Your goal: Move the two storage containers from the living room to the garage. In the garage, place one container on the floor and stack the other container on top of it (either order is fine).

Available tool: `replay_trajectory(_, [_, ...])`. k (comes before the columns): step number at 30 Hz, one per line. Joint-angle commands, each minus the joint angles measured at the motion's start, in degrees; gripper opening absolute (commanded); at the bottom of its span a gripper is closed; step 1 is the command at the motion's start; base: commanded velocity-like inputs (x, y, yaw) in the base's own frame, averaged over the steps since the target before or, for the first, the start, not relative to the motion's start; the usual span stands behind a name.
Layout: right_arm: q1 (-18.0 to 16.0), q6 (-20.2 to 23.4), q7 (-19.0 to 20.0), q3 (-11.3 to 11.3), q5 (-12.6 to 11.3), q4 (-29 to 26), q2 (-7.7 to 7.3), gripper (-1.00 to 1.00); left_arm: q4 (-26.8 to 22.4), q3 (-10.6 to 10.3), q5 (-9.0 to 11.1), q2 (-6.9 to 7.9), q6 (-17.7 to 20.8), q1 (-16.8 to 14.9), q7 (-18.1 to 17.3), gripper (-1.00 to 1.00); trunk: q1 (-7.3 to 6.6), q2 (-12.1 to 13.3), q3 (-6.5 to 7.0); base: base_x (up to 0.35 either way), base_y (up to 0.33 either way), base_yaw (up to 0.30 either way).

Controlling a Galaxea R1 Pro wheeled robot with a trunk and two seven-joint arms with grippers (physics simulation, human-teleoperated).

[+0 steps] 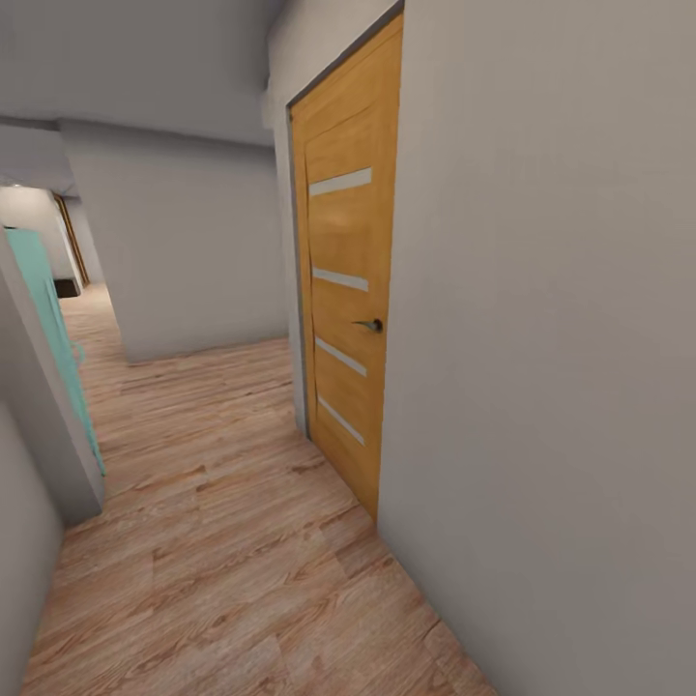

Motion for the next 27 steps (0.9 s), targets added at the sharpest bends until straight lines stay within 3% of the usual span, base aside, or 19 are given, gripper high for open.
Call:
replay_trajectory(1, [-0.1,-0.3,-0.1,0.5,-0.4,0.2,0.05,1.0,0.0,-0.1,0.5,0.02,0.1,0.0,-0.2,1.0,0.0,0.0,-0.06,0.023,0.0,0.0])
replay_trajectory(9, [-0.1,-0.3,0.0,0.5,-0.4,0.2,0.05,1.0,0.0,-0.1,0.6,0.03,0.1,0.0,-0.2,1.0,0.0,0.0,-0.06,0.005,0.0,0.049])
replay_trajectory(27, [-0.1,-0.3,-0.1,0.5,-0.3,0.2,0.05,1.0,0.0,-0.1,0.6,0.03,0.1,0.0,-0.2,1.0,0.0,0.0,0.02,0.0,0.0,0.262])
